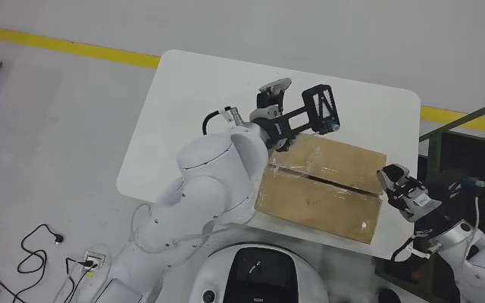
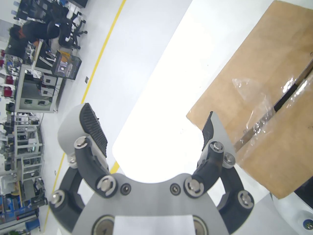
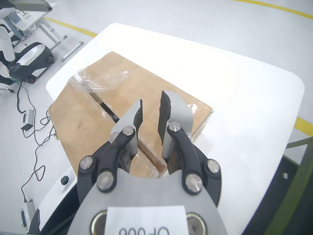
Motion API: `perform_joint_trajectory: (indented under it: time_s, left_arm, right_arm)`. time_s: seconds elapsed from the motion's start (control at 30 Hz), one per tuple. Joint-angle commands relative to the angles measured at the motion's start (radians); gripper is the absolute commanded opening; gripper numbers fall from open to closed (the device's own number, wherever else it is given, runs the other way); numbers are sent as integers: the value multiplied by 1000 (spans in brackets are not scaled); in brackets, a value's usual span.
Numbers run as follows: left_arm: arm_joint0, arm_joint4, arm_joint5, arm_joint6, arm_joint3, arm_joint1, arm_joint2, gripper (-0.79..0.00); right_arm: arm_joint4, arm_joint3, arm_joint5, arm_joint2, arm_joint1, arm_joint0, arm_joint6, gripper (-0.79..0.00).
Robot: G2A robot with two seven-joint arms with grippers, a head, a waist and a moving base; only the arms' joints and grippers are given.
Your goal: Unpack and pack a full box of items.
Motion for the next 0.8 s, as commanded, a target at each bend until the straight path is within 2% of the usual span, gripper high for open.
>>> perform_joint_trajectory:
  time_s: [0.0, 0.03, 0.07, 0.23, 0.5, 0.77]
  left_arm:
    - [53, -15, -9, -11, -21, 7, -23, 0]
    - [75, -15, -12, -19, -24, 10, -28, 0]
    - [92, -13, -15, -20, -29, 13, -30, 0]
    - [134, -4, -5, -7, -9, 17, -26, 0]
    - [119, -40, 12, 21, 42, 13, -12, 0]
    - [78, -76, 15, 33, 118, 2, 38, 0]
  right_arm:
    - [-8, 11, 0, -4, 1, 9, 2, -702]
    - [-13, 16, 1, -9, 1, 13, 3, -773]
    - [-17, 21, 1, -14, 1, 17, 1, -785]
    - [-18, 54, -1, -56, -1, 35, -29, -785]
    - [-99, 99, -3, -185, -7, 58, -64, -785]
    - [-140, 126, 5, -219, -9, 64, -77, -785]
